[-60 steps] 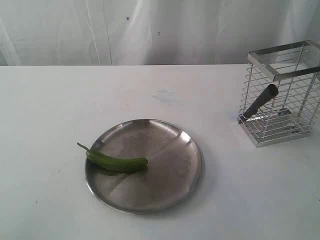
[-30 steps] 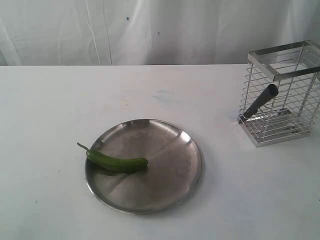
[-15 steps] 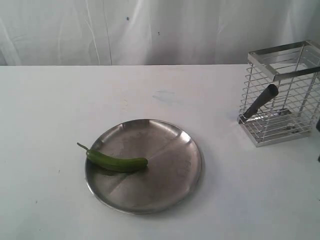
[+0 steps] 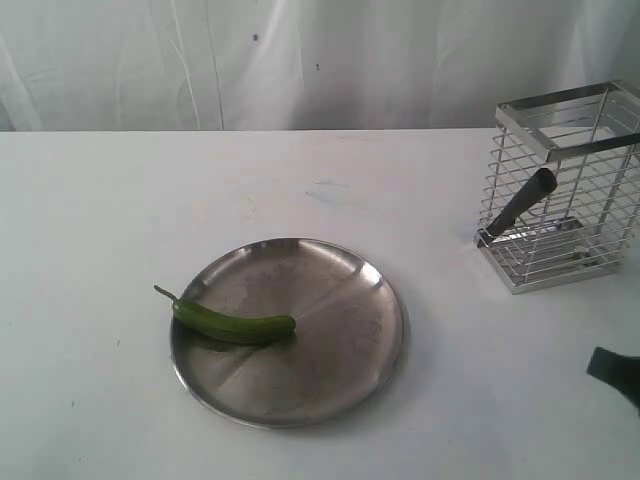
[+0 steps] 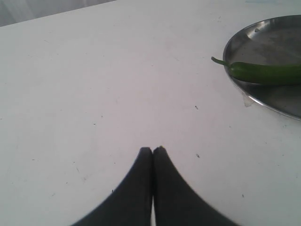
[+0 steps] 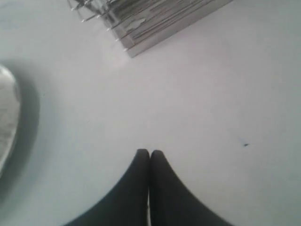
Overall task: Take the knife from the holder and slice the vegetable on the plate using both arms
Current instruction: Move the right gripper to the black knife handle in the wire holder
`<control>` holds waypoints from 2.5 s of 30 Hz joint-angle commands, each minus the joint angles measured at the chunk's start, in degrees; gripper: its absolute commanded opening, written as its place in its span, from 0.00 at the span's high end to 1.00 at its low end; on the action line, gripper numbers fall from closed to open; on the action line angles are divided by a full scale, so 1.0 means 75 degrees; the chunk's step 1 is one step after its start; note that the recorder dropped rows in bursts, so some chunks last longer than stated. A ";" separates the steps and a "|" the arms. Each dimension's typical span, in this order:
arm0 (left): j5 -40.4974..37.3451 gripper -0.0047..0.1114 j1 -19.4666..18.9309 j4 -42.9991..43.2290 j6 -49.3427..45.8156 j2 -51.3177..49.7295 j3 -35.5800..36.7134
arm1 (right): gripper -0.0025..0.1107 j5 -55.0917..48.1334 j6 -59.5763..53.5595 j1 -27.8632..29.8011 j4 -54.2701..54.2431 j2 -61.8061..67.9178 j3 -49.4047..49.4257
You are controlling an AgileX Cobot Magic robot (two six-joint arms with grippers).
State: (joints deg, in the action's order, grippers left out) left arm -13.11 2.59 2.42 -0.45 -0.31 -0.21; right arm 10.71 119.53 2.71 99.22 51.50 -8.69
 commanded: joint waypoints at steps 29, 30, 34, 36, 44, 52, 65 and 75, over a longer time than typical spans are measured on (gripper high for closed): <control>0.0034 0.96 -0.0014 -0.0064 -0.0004 0.0041 0.0029 | 0.98 -0.6654 -0.4521 -0.0001 -0.0533 -0.1663 -0.2254; 0.0034 0.96 -0.0014 -0.0064 -0.0004 0.0041 0.0029 | 0.98 -0.7577 -0.5451 -0.0001 -0.1225 -0.1521 -0.2090; 0.0034 0.96 -0.0014 -0.0064 -0.0004 0.0041 0.0029 | 0.98 -0.7662 -0.7923 -0.0001 -0.3257 -0.1261 -0.1662; 0.0034 0.96 -0.0014 -0.0064 -0.0004 0.0041 0.0029 | 0.98 -0.6461 -1.0612 -0.0001 -0.5572 -0.1174 -0.1686; 0.0034 0.96 -0.0014 -0.0064 -0.0004 0.0041 0.0029 | 0.98 -0.7541 -1.6687 -0.0001 -1.3654 -0.0445 -0.2938; 0.0034 0.96 -0.0014 -0.0064 -0.0004 0.0041 0.0029 | 0.98 -0.8896 -1.8396 -0.0479 -1.5897 -0.0518 -0.4000; 0.0034 0.96 -0.0014 -0.0064 -0.0004 0.0041 0.0029 | 0.74 -0.7278 -1.9328 -0.1049 -1.5769 0.0581 -0.4947; 0.0034 0.96 -0.0014 -0.0064 -0.0004 0.0041 0.0029 | 0.45 -0.6427 -1.8824 -0.1049 -1.5859 0.2167 -0.5857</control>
State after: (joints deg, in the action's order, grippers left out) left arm -13.11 2.59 2.42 -0.45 -0.31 -0.21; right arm -40.35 -22.55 -5.04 -19.34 65.86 -51.29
